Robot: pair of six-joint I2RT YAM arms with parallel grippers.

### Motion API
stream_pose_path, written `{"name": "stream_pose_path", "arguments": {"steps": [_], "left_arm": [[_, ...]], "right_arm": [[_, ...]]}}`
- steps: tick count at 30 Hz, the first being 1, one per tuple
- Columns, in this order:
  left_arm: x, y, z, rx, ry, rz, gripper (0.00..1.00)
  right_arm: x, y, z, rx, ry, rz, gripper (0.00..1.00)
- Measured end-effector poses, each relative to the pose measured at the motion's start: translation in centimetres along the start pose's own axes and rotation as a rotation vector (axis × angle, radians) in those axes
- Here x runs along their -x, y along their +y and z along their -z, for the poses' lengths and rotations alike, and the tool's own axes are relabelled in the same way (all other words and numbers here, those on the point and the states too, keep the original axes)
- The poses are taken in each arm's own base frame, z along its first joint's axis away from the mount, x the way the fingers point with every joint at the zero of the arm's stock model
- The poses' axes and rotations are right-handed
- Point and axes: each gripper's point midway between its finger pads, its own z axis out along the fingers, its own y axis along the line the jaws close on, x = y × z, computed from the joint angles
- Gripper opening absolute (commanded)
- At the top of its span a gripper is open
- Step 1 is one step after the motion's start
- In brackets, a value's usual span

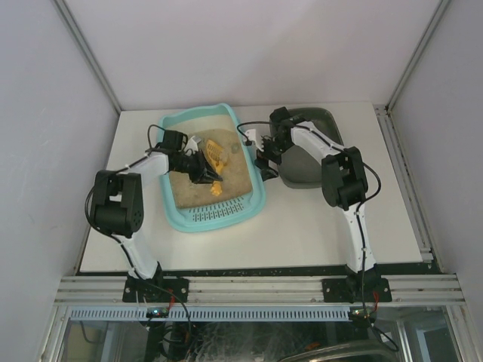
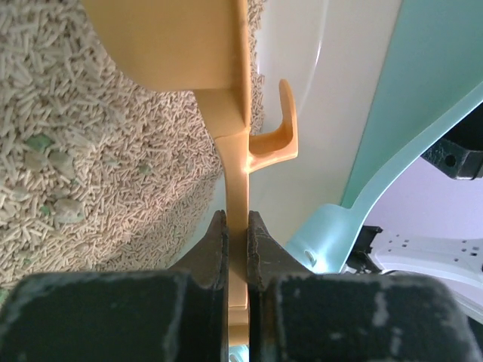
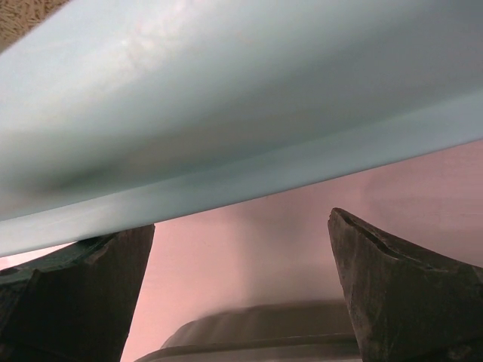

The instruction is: Clean the litter box

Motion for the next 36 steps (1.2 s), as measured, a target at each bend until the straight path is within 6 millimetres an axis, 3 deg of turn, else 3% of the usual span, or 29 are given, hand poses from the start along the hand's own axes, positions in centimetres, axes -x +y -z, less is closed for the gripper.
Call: {"name": "stream_pose_path", "arguments": {"steps": [9, 17, 21, 29, 36], "left_arm": [[1.7, -2.2, -1.2, 0.067, 0.022, -0.109, 0.0], [1.7, -2.1, -2.8, 0.086, 0.082, -0.147, 0.0], [2.1, -2.1, -3.3, 0.099, 0.088, -0.16, 0.0], [4.6, -1.1, -3.8, 0.243, 0.068, -0.196, 0.0], [5.0, -1.8, -4.2, 0.255, 0.078, -0.225, 0.0]], "right_arm": [[1.3, -3.4, 0.3, -0.114, -0.017, 0.159, 1.0], [6.3, -9.2, 2.6, -0.26, -0.082, 0.38, 1.0], [6.9, -9.5, 2.6, -0.263, -0.079, 0.429, 1.0], [5.1, -9.4, 0.5, -0.221, -0.044, 0.426, 1.0], [4.9, -9.5, 0.2, -0.221, -0.028, 0.428, 1.0]]}}
